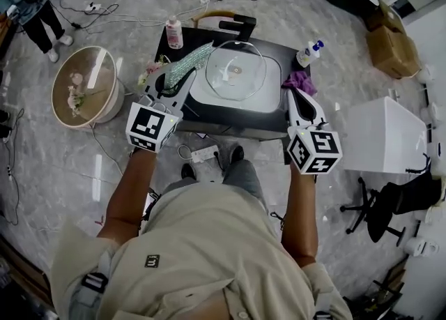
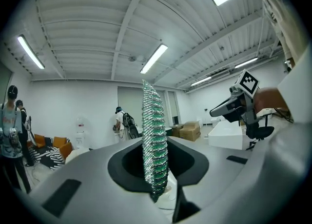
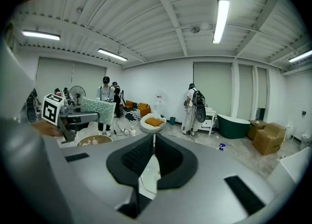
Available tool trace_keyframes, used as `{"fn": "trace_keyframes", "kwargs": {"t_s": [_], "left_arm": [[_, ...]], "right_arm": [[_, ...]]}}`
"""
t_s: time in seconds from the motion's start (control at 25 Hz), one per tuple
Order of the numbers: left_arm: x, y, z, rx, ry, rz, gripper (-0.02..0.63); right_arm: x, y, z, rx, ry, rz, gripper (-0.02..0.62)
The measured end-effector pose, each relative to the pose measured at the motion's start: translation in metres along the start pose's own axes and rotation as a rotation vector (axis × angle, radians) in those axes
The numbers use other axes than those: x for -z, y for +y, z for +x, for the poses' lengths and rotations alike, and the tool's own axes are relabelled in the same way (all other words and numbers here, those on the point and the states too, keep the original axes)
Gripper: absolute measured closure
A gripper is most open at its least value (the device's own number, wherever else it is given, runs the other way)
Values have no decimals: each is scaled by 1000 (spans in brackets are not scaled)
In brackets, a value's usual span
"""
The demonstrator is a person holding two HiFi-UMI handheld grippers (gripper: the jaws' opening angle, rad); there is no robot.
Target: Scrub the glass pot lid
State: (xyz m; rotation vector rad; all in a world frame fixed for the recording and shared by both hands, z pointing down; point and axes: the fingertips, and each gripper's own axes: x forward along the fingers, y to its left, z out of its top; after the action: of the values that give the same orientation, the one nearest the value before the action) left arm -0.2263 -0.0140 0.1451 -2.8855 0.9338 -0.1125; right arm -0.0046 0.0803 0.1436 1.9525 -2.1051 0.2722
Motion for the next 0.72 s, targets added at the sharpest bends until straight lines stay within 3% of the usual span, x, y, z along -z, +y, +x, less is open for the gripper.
{"fn": "trace_keyframes", "kwargs": {"t_s": [0.4,0.72], "left_arm": [[46,21,80,-149,176,69,518],[122,18,169,-229,357,22,518]], "right_arm": [[4,-58,105,-189,31,-7,568],[48,-131,175,-270,159,32,568]]}}
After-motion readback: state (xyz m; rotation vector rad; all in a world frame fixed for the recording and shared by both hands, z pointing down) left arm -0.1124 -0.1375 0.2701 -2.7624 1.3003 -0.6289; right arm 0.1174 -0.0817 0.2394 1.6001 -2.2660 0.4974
